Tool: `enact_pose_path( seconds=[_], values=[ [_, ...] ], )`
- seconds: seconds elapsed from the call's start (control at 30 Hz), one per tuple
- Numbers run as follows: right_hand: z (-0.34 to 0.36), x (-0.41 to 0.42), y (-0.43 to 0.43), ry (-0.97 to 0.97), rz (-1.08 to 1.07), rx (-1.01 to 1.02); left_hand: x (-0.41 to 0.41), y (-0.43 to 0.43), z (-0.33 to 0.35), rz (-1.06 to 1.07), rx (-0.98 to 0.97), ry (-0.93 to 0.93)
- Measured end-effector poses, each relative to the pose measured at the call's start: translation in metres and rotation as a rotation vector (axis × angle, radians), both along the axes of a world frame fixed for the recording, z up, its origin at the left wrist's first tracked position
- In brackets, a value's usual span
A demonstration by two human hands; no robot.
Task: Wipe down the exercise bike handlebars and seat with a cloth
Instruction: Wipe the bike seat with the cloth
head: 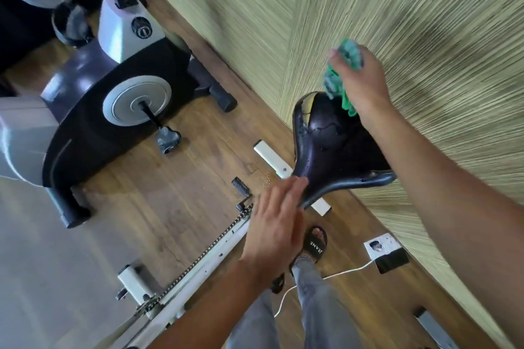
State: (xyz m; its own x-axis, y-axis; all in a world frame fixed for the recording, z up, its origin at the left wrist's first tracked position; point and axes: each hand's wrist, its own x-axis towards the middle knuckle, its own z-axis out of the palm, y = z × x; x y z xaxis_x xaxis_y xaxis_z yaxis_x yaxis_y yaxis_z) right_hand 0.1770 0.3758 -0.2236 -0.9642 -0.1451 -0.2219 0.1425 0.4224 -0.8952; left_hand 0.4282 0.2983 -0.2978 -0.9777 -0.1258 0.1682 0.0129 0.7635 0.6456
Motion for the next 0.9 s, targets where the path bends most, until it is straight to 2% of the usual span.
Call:
enact_pose_path(
  seconds=[0.07, 0.17, 0.23, 0.3, 0.37, 0.43, 0.57, 0.63, 0.7, 0.8, 0.83, 0.9],
  values=[
    [0.018, 0.025, 0.012, -0.195, -0.106, -0.244, -0.025, 0.000, 0.024, 0.231, 0.233, -0.006],
    [0.028, 0.060, 0.031, -0.602, -0.216, -0.606, -0.060, 0.001, 0.058, 0.465, 0.821, -0.199],
    [0.026, 0.082, 0.043, -0.737, -0.248, -0.752, -0.074, 0.005, 0.074, 0.444, 1.092, -0.339],
    [0.019, 0.100, 0.057, -0.786, -0.255, -0.899, -0.077, 0.015, 0.083, 0.330, 1.156, -0.428],
    [0.013, 0.114, 0.068, -0.819, -0.265, -0.987, -0.073, 0.032, 0.082, 0.305, 1.151, -0.429],
    [0.010, 0.126, 0.081, -0.823, -0.262, -0.998, -0.066, 0.049, 0.072, 0.422, 1.091, -0.384],
    [-0.005, 0.154, 0.108, -0.788, -0.247, -0.846, -0.050, 0.091, 0.057, 0.669, 0.962, -0.289],
    [-0.015, 0.168, 0.121, -0.759, -0.200, -0.753, -0.042, 0.118, 0.057, 0.626, 0.846, -0.239],
    [-0.021, 0.175, 0.135, -0.751, -0.167, -0.732, -0.033, 0.139, 0.055, 0.461, 0.777, -0.246],
    [-0.028, 0.175, 0.155, -0.728, -0.096, -0.758, -0.020, 0.146, 0.055, 0.350, 0.810, -0.222],
    [-0.032, 0.175, 0.159, -0.722, -0.068, -0.750, -0.016, 0.142, 0.054, 0.384, 0.755, -0.177],
    [-0.038, 0.173, 0.157, -0.697, -0.092, -0.709, -0.009, 0.126, 0.051, 0.577, 0.513, -0.030]
  ],
)
